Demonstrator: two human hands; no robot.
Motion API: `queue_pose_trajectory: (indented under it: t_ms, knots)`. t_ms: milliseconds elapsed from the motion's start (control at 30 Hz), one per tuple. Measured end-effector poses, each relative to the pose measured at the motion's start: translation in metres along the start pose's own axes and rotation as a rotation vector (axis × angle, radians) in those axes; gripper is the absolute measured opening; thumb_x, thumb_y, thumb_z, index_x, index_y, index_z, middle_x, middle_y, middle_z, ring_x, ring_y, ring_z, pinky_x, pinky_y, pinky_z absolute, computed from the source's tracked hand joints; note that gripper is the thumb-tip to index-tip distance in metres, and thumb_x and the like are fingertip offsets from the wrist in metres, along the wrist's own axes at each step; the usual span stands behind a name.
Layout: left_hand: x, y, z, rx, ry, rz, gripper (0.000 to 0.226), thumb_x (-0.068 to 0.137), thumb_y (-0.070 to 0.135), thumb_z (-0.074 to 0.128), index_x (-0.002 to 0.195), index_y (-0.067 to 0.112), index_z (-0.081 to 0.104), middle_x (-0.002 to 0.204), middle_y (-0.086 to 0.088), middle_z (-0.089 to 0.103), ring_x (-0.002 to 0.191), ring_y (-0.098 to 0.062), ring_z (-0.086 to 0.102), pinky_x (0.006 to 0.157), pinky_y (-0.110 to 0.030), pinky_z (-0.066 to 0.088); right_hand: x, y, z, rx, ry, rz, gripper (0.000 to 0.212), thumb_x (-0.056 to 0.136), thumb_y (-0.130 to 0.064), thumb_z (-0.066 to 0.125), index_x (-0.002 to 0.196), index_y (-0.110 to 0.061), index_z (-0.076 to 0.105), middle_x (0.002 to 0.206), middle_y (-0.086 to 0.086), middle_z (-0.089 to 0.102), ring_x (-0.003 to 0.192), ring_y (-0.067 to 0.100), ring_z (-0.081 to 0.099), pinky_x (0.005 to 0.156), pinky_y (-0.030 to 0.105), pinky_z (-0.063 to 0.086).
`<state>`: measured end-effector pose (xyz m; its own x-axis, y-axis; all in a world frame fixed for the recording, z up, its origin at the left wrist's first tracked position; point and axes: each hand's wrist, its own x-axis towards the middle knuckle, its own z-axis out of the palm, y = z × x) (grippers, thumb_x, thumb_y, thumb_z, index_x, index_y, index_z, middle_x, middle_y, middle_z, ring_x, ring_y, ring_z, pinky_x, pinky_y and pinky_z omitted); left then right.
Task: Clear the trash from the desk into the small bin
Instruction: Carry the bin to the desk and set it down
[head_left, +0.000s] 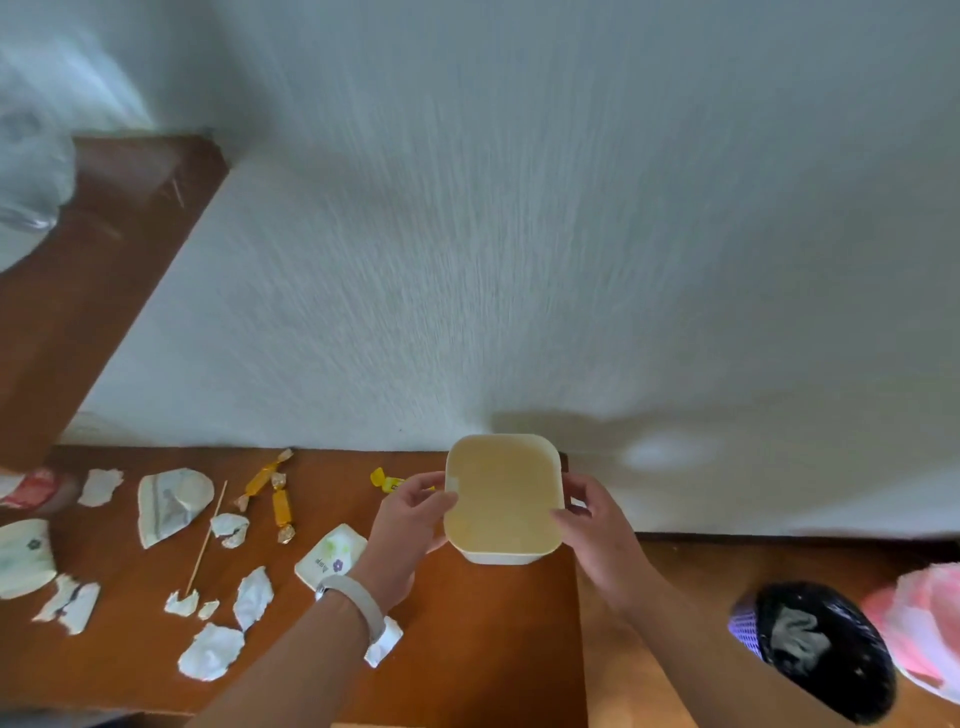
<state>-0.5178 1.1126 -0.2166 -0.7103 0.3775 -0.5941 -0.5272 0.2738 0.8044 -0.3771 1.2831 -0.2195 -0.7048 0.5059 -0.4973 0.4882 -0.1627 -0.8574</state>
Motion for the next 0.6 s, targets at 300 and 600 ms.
queue_pose_trajectory:
  t_ms: [300, 600]
  knots:
    - [0.009, -0.004, 0.002, 0.039, 0.029, -0.004, 0.023, 0.092, 0.013, 0.063, 0.114, 0.017, 0.065, 0.097, -0.006, 0.075, 0.092, -0.025, 0.071, 0.086, -0.047, 0.058, 0.013, 0.002, -0.008, -0.062, -0.041, 0.024, 0.041, 0.085, -0.023, 0.065, 0.121, -0.035, 0.051, 0.108, -0.017, 0.066, 0.095, 0.001, 0.065, 0.084, 0.035, 0.057]
    - [0.001, -0.005, -0.003, 0.227, 0.071, 0.1, 0.04, 0.087, 0.034, 0.068, 0.125, 0.029, 0.057, 0.111, 0.004, 0.069, 0.103, -0.016, 0.065, 0.09, -0.038, 0.054, 0.008, -0.009, -0.019, -0.269, -0.025, -0.123, 0.04, 0.092, -0.031, 0.059, 0.129, -0.034, 0.044, 0.116, -0.023, 0.053, 0.108, 0.001, 0.054, 0.087, 0.022, 0.047]
